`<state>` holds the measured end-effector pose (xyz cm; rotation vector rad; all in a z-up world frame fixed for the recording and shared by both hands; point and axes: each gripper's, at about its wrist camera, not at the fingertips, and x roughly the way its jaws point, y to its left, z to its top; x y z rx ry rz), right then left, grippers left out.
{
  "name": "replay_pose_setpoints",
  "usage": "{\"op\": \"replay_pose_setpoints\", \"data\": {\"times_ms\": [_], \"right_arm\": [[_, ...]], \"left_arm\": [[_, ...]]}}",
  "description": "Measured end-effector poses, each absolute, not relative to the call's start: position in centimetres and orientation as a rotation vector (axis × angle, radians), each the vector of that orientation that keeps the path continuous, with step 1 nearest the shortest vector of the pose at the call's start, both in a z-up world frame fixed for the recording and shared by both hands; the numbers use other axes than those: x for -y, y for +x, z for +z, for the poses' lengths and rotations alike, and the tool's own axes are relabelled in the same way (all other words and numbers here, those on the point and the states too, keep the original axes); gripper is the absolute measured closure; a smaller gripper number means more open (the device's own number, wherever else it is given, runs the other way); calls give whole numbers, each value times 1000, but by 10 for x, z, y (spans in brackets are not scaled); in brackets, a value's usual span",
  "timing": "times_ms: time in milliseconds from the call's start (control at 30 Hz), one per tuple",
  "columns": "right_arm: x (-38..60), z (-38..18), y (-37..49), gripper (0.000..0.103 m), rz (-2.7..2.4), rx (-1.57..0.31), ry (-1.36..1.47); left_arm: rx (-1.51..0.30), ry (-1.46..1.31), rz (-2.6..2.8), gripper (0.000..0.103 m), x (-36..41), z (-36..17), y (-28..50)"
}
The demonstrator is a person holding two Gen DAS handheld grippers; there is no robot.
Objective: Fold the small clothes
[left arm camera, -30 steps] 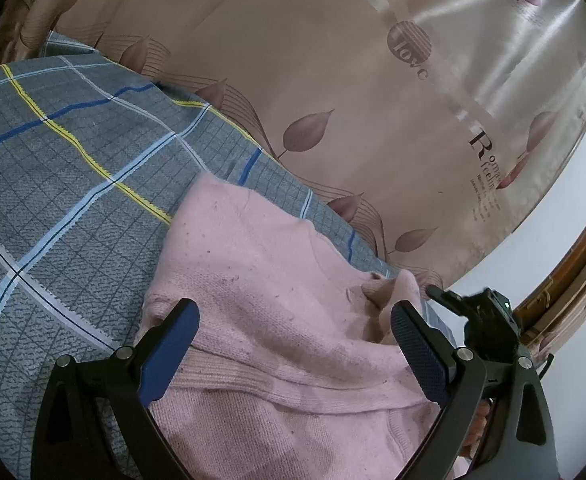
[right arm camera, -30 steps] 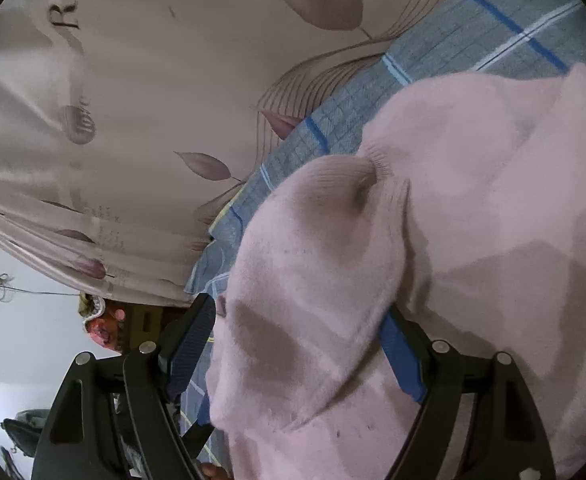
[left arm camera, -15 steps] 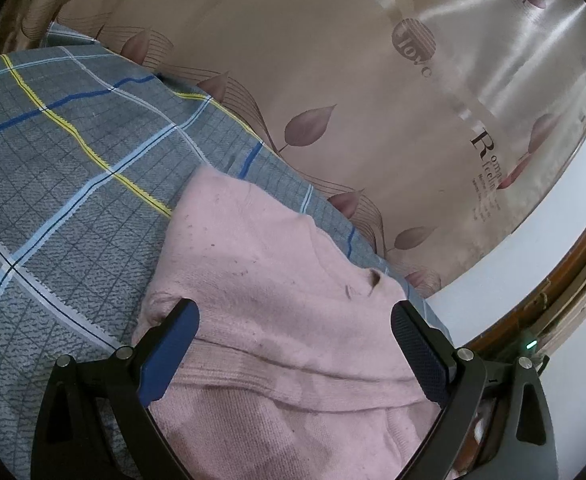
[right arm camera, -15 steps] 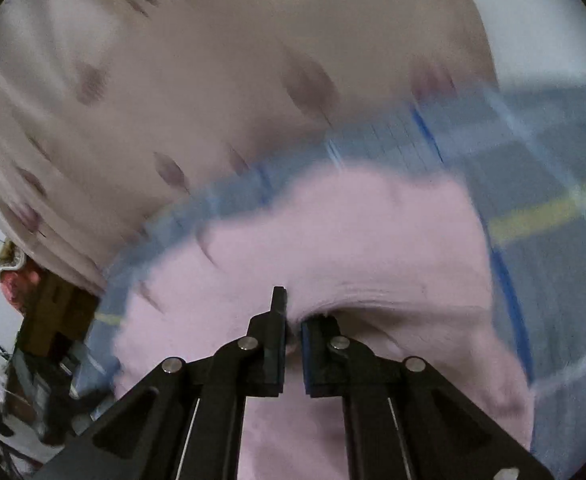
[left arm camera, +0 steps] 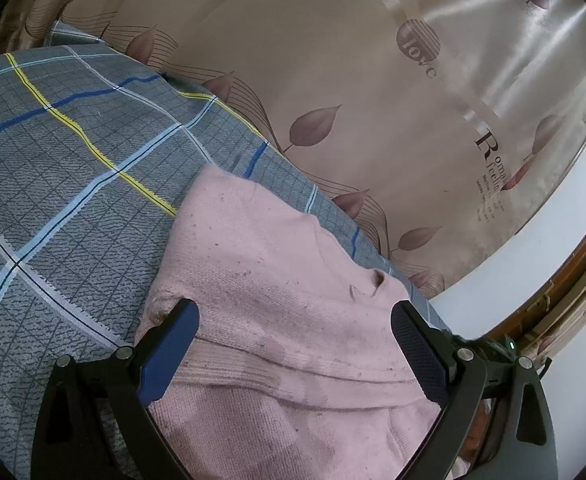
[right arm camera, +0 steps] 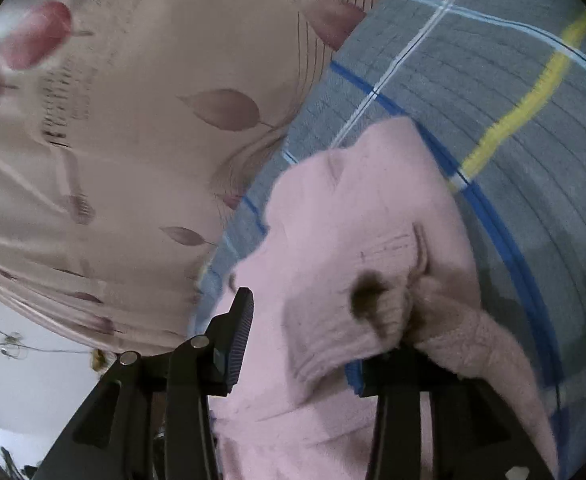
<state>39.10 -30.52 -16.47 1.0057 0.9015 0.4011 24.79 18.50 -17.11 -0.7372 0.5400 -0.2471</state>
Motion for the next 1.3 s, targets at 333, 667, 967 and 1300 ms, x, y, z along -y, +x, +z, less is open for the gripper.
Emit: {"op": "replay_pose_setpoints", "data": {"times_ms": [333,667,967,1300], "right_arm": [[299,-117,399,94,487,-822,654],[305,-119,390,94,448,-812,638],[310,-138,382,99,239,-933,485],[324,-143,371,91,209,-934,539]], "left_arm": [[-542,-739,-249,6,-185,-171,248],[-546,-739,-250,6,-184,-172,250],[-547,-743,-254,6,-185,-173,250],[-571,-778,-281,6,-189,-173,248]]}}
